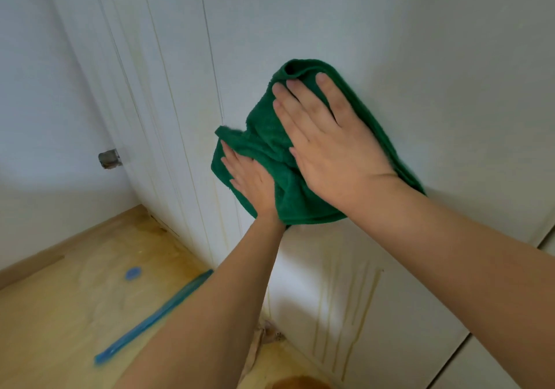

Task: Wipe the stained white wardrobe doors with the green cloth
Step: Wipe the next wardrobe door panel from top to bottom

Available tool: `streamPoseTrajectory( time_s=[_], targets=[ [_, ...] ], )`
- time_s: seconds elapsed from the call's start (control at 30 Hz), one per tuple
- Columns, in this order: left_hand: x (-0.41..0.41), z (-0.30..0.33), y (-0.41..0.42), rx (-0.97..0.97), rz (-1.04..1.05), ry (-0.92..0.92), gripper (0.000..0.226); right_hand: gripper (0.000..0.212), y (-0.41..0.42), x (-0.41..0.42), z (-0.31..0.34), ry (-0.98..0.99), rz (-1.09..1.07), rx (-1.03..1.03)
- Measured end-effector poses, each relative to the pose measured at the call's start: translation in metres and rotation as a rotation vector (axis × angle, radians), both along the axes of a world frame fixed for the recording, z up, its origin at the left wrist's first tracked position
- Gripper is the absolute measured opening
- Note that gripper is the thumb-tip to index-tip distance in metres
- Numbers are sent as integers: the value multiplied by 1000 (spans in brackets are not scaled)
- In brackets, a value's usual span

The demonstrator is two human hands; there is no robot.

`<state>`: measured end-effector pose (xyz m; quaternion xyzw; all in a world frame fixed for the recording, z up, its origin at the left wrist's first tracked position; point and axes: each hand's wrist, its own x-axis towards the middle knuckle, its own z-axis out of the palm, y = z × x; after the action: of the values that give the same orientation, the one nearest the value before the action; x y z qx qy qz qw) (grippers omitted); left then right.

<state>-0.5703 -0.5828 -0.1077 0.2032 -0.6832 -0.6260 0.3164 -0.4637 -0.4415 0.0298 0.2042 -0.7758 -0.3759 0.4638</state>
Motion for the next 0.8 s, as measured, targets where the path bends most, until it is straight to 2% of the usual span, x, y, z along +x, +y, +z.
streamPoseTrajectory(
  time_s=[0.03,0.1,0.2,0.3,0.33,0.4,0.5,0.6,0.7,0.8],
  targets=[
    [11,0,6,-4,28,78,103,69,0,-1,1,-2,7,4],
    [43,-12,22,27,57,118,82,70,-2,-2,-1,-25,28,5],
    [80,-45,41,76,25,14,76,72,6,6,-20,-88,30,97],
    [75,-22,39,77,21,-61,67,69,36,20,-50,-25,44,44],
    [71,-5,39,19,22,-80,60,67,46,29,-66,7,51,-24],
    [67,27,41,-215,23,-63,60,67,61,49,-105,23,6,-158],
    [73,47,40,-699,-54,153,66,80,70,69,-165,-101,-60,-232],
    [80,39,18,-992,-186,368,65,82,74,72,-176,-220,-41,-221],
    [83,21,10,-979,-187,354,65,73,80,68,-140,-242,42,-207],
    [83,6,36,-782,-95,306,62,69,81,63,-71,-114,128,-314]
  ],
)
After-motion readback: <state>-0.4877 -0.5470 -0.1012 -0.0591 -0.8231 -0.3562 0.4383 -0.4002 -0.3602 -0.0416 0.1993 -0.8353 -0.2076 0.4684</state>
